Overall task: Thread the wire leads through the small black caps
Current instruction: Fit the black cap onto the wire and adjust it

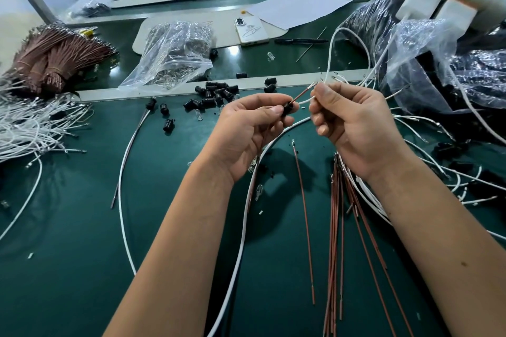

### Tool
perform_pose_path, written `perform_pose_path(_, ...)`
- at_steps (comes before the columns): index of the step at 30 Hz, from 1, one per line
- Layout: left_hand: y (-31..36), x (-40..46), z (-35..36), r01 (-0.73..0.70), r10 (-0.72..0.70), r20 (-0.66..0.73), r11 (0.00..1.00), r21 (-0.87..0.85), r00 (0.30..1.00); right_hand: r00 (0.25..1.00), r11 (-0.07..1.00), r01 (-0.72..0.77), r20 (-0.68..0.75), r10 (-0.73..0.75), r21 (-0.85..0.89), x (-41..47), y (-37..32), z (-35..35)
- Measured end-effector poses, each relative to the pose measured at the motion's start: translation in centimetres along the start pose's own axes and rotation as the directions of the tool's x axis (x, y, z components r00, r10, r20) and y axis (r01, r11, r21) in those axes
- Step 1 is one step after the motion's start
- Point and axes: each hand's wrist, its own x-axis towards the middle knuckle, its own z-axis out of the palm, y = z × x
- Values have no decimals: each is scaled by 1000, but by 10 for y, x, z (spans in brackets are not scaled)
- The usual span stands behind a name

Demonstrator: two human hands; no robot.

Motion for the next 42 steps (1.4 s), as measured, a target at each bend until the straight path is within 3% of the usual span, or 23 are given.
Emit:
perform_pose_path(25,-5,-1,5,-18,18,-4,996,92,1000,998,997,-60,-25,59,-37,-1,0,3)
perform_pose_path(30,-5,-1,4,-18,18,0,996,86,1000,993,993,-120,7,120,-3,0,-2,1)
perform_pose_path(42,-4,-1,7,-1,1,-1,1000,14,1000,997,997,-79,-20,79,-10,-1,1,4)
